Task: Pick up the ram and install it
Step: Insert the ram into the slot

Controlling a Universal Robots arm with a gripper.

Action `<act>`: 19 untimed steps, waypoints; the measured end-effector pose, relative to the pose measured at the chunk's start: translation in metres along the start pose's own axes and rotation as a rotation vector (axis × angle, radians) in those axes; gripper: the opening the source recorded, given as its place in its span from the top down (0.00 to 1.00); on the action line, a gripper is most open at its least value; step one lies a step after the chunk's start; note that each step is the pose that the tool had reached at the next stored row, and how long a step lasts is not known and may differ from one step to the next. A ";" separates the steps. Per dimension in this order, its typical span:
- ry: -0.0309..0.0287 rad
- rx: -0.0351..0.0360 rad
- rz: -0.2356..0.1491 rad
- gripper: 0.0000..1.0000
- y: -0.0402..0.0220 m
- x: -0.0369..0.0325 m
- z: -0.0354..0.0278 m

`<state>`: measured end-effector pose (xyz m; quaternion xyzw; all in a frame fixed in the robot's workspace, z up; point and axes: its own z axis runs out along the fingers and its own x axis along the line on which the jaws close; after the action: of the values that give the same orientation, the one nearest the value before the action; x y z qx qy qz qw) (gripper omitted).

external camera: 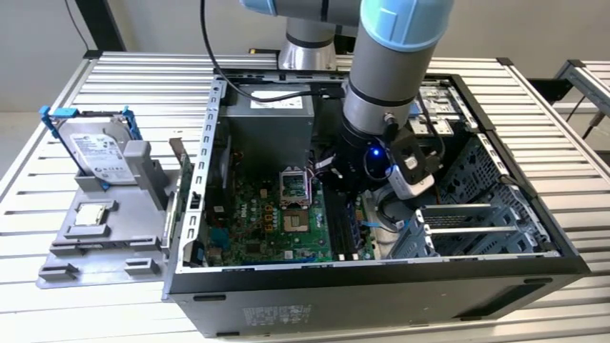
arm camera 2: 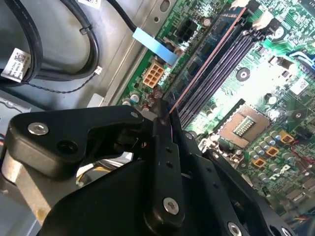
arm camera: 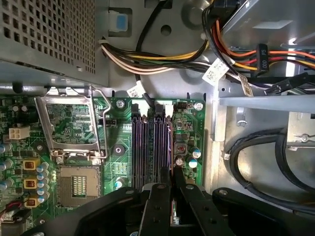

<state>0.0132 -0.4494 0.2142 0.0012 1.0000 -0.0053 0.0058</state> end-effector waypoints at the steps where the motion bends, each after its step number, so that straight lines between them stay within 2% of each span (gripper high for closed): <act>1: 0.0000 0.0000 0.000 1.00 0.0000 0.0009 0.0000; 6: 0.0001 0.0001 0.002 1.00 0.0000 0.0023 -0.0004; 11: 0.0001 0.0073 0.002 1.00 0.0008 0.0023 -0.0060; 19: 0.0004 0.0138 0.016 1.00 0.0027 0.0023 -0.0038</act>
<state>0.0108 -0.4467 0.2179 0.0090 0.9999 -0.0122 0.0056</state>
